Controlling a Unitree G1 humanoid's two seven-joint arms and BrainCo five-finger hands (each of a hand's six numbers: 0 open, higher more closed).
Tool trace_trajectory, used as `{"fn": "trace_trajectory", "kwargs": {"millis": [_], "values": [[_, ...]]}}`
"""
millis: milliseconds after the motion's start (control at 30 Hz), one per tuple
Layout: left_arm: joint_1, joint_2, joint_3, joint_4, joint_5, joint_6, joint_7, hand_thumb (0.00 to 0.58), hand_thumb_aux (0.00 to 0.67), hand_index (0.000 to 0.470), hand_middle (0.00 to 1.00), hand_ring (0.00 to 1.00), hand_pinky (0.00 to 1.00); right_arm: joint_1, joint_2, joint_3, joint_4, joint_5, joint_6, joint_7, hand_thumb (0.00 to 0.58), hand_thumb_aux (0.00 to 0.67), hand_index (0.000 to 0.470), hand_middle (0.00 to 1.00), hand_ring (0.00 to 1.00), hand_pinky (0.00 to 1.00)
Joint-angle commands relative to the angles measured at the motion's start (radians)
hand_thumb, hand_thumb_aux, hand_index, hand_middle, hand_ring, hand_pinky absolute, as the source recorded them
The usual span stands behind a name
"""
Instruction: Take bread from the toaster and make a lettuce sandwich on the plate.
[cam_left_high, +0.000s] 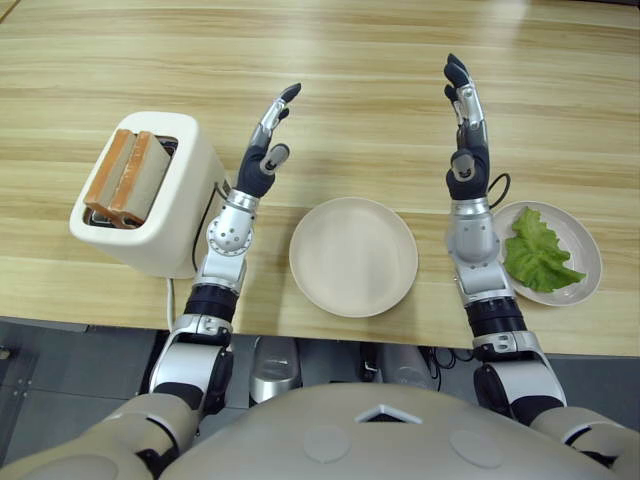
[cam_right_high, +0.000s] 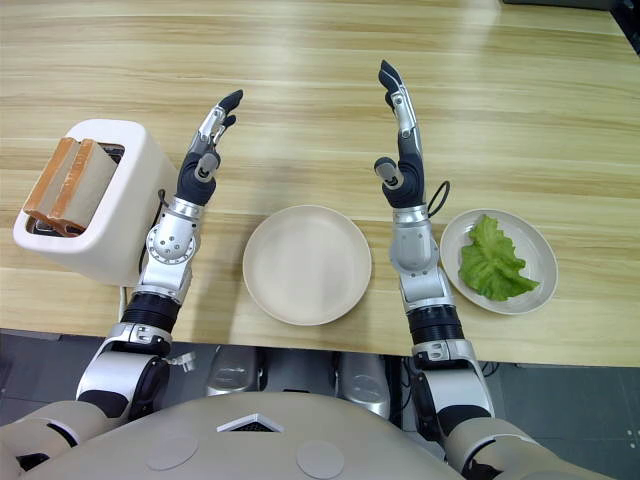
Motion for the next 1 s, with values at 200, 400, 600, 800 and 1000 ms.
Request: {"fn": "trace_trajectory", "kwargs": {"millis": [200,400,600,800,1000], "values": [[-0.004,0.013,-0.028,0.025,0.064,-0.020,0.024,0.000,0.000,0.000,0.00,0.00,0.00,0.010,0.010,-0.009,-0.012,-0.001,0.016,0.007,0.000,0.000,0.000,0.00,0.00,0.00],[-0.005,0.020,-0.039,0.031,0.074,-0.025,0.039,0.000,0.000,0.000,0.00,0.00,0.00,0.013,0.014,-0.009,-0.025,-0.002,0.026,0.007,0.000,0.000,0.000,0.00,0.00,0.00],[0.041,0.058,-0.046,-0.343,0.170,0.033,0.013,0.000,0.000,0.000,0.00,0.00,0.00,0.003,0.014,-0.015,-0.010,-0.004,0.039,0.001,0.000,0.000,0.000,0.00,0.00,0.00],[0.033,0.314,0.117,-0.783,0.112,0.471,-0.232,0.000,0.000,0.000,0.00,0.00,0.00,0.010,0.016,-0.020,-0.016,-0.017,0.041,-0.007,0.000,0.000,0.000,0.00,0.00,0.00],[0.155,0.586,0.330,-0.685,0.170,0.597,-0.272,0.000,0.000,0.000,0.00,0.00,0.00,0.011,0.021,-0.020,-0.017,-0.036,0.042,-0.014,0.000,0.000,0.000,0.00,0.00,0.00]]}}
